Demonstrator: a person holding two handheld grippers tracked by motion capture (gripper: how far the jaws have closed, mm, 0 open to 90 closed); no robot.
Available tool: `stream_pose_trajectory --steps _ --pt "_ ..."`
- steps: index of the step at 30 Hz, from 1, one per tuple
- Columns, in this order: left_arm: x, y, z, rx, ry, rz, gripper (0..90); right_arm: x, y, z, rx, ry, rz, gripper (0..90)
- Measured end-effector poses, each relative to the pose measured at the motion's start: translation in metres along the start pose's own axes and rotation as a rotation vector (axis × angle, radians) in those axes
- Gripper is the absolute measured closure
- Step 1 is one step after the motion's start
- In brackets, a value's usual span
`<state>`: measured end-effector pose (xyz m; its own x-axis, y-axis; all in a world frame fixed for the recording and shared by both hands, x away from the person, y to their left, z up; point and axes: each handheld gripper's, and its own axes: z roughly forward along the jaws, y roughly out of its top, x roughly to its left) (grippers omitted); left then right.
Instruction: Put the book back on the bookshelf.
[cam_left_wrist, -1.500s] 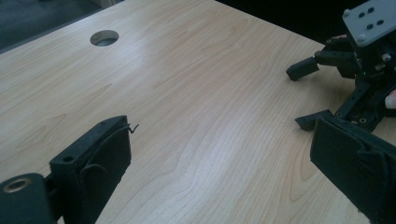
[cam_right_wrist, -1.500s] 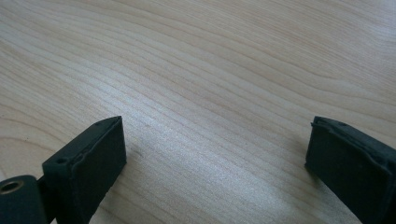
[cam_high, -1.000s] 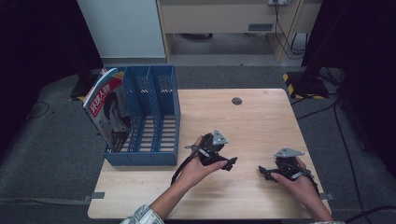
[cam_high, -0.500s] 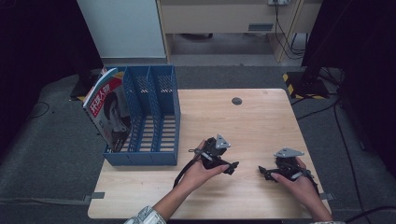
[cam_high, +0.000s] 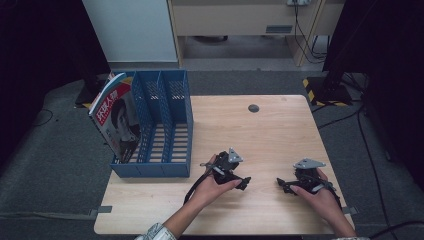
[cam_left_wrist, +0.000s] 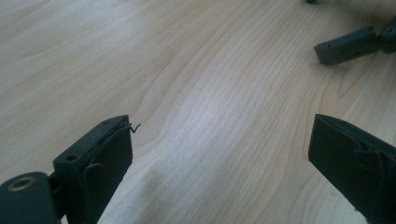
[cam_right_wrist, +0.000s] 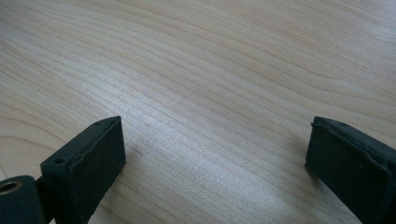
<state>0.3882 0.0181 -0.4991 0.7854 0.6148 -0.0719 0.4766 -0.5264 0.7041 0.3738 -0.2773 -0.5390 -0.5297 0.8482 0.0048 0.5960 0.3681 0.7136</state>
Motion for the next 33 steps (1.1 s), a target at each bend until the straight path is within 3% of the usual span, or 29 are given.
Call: stream_pose_trajectory --steps 8,20,30,33 --pt "0.005 -0.007 0.001 0.0 0.017 -0.026 5.4 0.0 0.0 0.0 0.001 0.002 0.0 5.1" --pt "0.026 -0.016 0.003 -0.019 0.087 -0.082 5.0 0.0 0.0 0.0 0.0 0.0 0.0 5.1" --pt "0.028 -0.022 0.011 -0.016 0.088 -0.081 4.9 0.0 0.0 0.0 0.0 0.001 0.001 5.1" --pt "0.03 -0.028 0.016 -0.009 0.105 -0.083 4.8 0.0 0.0 0.0 0.001 0.002 0.001 5.1"
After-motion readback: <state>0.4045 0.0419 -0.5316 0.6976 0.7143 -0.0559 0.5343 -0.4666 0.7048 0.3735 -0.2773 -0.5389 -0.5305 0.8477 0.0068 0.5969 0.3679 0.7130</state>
